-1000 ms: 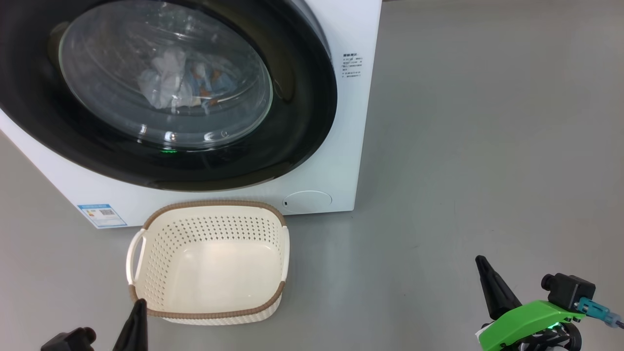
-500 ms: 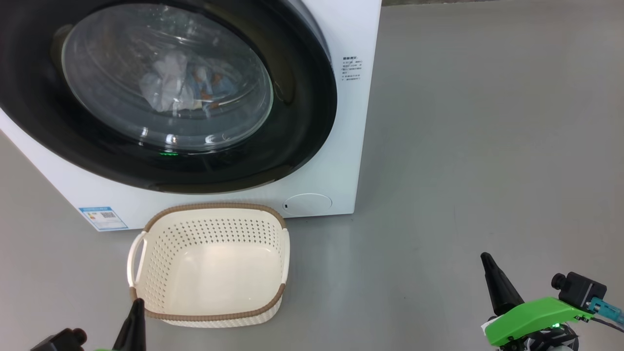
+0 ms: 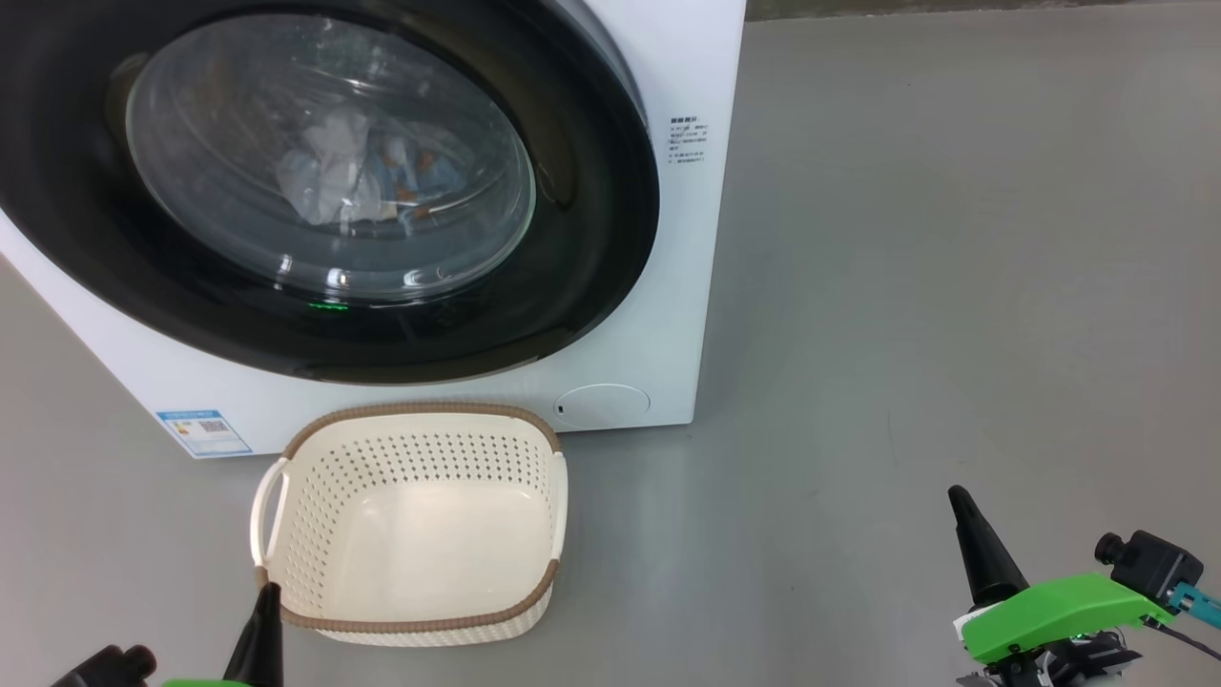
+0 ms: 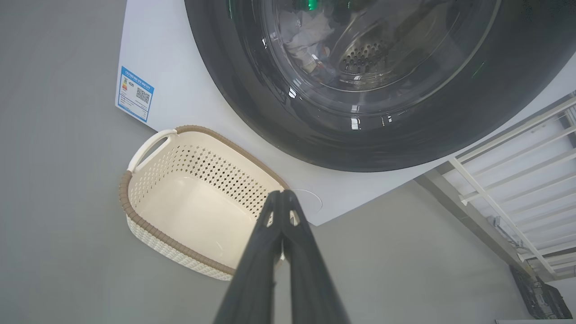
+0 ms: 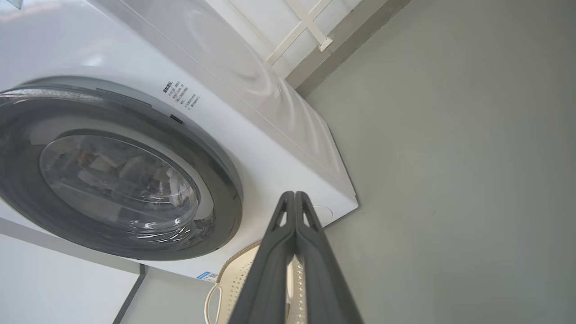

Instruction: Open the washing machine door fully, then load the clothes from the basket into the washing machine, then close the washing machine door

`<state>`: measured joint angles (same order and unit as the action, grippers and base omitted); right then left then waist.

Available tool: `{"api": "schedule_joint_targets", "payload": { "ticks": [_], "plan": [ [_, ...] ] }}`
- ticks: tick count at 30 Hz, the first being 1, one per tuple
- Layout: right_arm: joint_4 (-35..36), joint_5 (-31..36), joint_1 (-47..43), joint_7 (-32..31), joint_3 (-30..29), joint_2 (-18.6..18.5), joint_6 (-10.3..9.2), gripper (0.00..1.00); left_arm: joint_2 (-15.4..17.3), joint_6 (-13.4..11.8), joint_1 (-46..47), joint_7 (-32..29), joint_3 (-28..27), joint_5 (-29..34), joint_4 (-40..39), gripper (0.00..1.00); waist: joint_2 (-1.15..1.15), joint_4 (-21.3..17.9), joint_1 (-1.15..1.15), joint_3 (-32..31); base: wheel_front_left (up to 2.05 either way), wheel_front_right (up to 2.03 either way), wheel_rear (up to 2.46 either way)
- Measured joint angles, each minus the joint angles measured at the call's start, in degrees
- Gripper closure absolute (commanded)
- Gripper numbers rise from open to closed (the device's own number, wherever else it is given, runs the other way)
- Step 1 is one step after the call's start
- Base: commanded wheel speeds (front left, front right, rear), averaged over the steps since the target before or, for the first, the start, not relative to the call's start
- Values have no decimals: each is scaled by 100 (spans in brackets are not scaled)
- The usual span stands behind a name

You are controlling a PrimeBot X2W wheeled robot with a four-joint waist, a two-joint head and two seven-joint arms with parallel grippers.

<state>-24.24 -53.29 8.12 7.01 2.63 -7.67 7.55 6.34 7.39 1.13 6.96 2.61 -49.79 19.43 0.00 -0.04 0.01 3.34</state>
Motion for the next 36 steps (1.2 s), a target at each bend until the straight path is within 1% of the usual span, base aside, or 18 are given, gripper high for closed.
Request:
{"api": "schedule_joint_targets", "payload": {
  "ticks": [36],
  "plan": [
    [392,-1785,-123,-613,-487,215,-15,100,-186,-5,109,-604,-316,-1978,-171,100,0,2,-1,-148,0,0,0]
  ]
}}
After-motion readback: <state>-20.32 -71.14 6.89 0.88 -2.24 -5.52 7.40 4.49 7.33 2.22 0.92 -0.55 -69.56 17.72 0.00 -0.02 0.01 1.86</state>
